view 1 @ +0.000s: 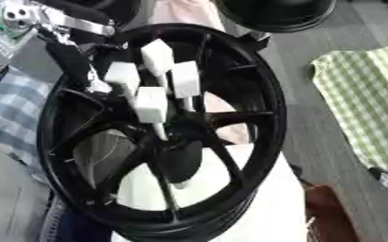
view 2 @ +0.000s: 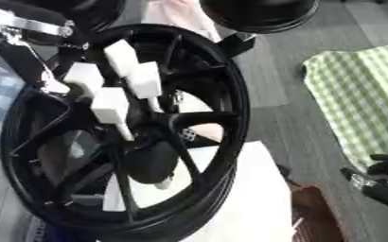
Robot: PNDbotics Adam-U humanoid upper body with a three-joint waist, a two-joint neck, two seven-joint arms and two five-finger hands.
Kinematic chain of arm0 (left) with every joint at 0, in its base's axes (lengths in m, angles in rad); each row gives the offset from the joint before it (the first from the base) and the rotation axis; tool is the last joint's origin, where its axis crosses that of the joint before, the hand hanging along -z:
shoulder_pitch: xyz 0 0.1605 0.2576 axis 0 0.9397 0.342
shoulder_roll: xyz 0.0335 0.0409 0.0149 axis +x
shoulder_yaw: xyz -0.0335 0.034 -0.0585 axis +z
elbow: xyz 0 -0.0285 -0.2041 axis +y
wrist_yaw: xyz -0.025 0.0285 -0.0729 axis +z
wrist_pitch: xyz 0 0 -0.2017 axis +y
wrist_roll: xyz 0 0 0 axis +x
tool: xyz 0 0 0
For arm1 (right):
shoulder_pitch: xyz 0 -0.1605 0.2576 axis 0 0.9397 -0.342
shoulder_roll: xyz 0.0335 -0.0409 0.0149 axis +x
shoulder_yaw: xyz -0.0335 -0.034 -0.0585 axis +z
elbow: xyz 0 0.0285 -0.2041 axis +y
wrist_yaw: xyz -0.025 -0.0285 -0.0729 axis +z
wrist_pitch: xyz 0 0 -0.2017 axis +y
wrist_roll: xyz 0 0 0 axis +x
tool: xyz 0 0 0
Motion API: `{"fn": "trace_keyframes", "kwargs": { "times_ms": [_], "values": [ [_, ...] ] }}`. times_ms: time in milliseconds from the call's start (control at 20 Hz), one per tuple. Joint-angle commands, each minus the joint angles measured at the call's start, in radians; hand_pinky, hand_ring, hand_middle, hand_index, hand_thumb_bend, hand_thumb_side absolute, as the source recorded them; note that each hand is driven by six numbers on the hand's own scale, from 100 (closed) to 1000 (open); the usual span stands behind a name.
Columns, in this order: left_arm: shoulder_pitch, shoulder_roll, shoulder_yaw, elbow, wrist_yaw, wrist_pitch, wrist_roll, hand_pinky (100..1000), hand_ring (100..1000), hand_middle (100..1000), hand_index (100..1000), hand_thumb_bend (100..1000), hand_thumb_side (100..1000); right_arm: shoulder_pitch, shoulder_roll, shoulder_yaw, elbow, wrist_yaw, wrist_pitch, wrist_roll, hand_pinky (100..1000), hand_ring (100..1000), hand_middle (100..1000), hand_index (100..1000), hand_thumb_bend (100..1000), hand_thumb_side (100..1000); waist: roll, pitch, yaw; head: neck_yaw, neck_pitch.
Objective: Pull the pin out of the wheel hub.
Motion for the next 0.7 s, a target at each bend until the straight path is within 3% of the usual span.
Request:
{"fn": "trace_keyframes", "kwargs": {
  "times_ms": [50, 400, 700],
  "values": [
    [-0.009, 0.038, 0.057, -0.044, 0.039, 0.044, 0.057, 574, 468, 287, 451, 128, 163, -0.001, -0.030, -0.005, -0.019, -0.004, 0.000, -0.005, 483, 612, 498, 674, 666, 133, -0.007, -0.016, 0.002, -0.003, -0.002],
    [0.041, 0.144, 0.266, -0.110, 0.060, 0.071, 0.224, 573, 453, 257, 429, 109, 143, 0.006, -0.031, -0.011, -0.017, -0.006, 0.000, -0.013, 482, 612, 498, 674, 667, 132, -0.004, -0.019, 0.018, -0.011, 0.004],
    [0.221, 0.273, 0.505, -0.054, 0.063, 0.102, 0.404, 571, 445, 243, 428, 100, 138, 0.009, -0.030, -0.020, -0.016, -0.009, 0.001, -0.022, 482, 612, 498, 673, 667, 131, -0.003, -0.018, 0.031, -0.017, 0.011]
  ]
}}
